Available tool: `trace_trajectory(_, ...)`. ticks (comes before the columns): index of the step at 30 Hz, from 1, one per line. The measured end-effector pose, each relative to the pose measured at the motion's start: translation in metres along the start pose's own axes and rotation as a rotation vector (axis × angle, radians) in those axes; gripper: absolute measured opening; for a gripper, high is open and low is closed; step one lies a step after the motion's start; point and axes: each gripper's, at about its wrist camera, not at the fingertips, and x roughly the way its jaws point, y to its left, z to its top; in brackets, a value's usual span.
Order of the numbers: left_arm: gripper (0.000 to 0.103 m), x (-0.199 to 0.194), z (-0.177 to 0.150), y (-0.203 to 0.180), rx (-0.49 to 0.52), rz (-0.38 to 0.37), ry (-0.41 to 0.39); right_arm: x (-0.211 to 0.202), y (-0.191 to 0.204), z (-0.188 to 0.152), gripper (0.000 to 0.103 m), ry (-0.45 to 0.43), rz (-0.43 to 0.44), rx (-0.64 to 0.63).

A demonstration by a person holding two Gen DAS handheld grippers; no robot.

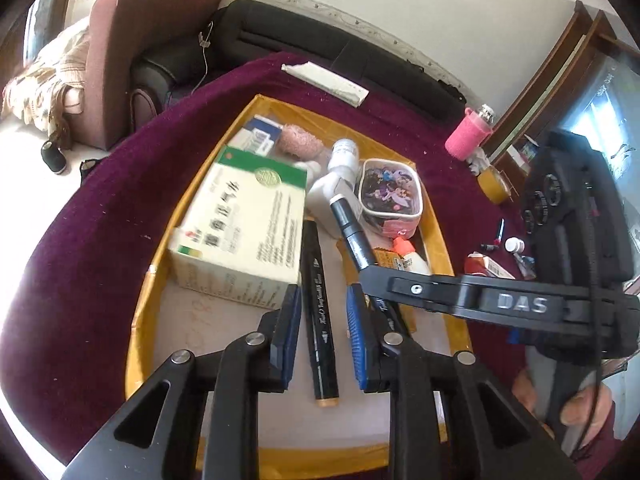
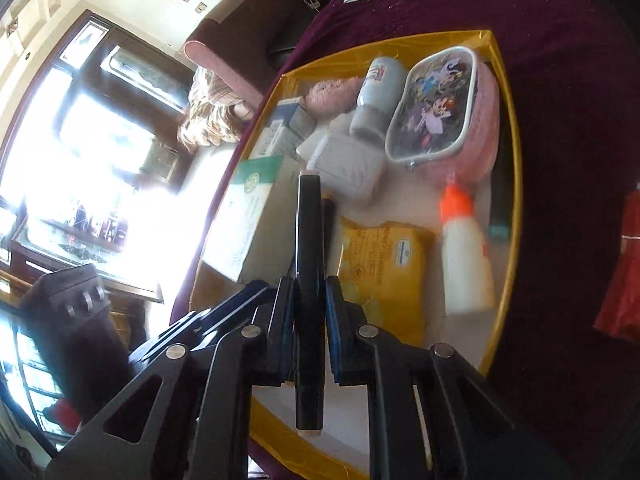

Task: Organize objects
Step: 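Lower the markers into the tray and open both grippers, then move both open grippers back toward the red pouch and white box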

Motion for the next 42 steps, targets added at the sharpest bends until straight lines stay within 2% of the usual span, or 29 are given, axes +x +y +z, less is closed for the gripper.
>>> trace_trajectory(2,0.046,-0.020,0.001,0.007,-0.014,-0.008,-0.056,0.007,0.003,0.004,0.013,-0.003,-0.030,-0.008)
trace_trajectory(3,0.050,-0.029,0.000,0.013,-0.032,-0.019,-0.079,0.009,0.007,0.005,0.013,-0.004,-0.042,-0.010)
trace_trajectory(7,0.051,-0.043,0.001,0.030,-0.067,-0.046,-0.107,0.014,0.018,0.006,0.013,-0.004,-0.116,-0.026)
trace_trajectory(10,0.053,-0.046,0.000,0.038,-0.090,-0.060,-0.124,0.016,0.030,0.007,0.014,-0.048,-0.232,-0.093)
trace_trajectory(13,0.053,-0.042,0.003,0.043,-0.120,-0.071,-0.138,0.009,0.043,0.004,0.025,-0.102,-0.309,-0.155)
trace_trajectory(15,0.053,-0.042,0.007,0.044,-0.134,-0.074,-0.149,-0.005,0.038,0.004,0.026,-0.155,-0.291,-0.157)
trace_trajectory(18,0.055,-0.047,0.008,0.037,-0.106,-0.033,-0.174,-0.023,0.040,0.004,0.027,-0.210,-0.264,-0.151)
trace_trajectory(20,0.066,-0.051,0.007,0.033,-0.099,-0.021,-0.197,-0.040,0.036,-0.007,0.029,-0.236,-0.264,-0.162)
trace_trajectory(23,0.067,-0.052,0.006,0.020,-0.068,0.003,-0.211,-0.054,0.034,-0.013,0.034,-0.289,-0.276,-0.180)
trace_trajectory(26,0.067,-0.048,0.005,-0.002,-0.004,0.041,-0.190,-0.077,0.017,-0.025,0.046,-0.367,-0.309,-0.194)
trace_trajectory(28,0.067,-0.047,0.004,-0.020,0.042,0.045,-0.187,-0.099,-0.001,-0.035,0.047,-0.425,-0.350,-0.177)
trace_trajectory(32,0.067,-0.037,-0.001,-0.058,0.121,0.026,-0.154,-0.134,-0.049,-0.047,0.051,-0.482,-0.366,-0.076)
trace_trajectory(39,0.067,-0.014,-0.014,-0.127,0.218,-0.069,-0.042,-0.192,-0.139,-0.074,0.051,-0.555,-0.440,0.102)
trace_trajectory(42,0.067,-0.011,-0.020,-0.156,0.259,-0.121,-0.023,-0.222,-0.175,-0.088,0.051,-0.580,-0.479,0.189)
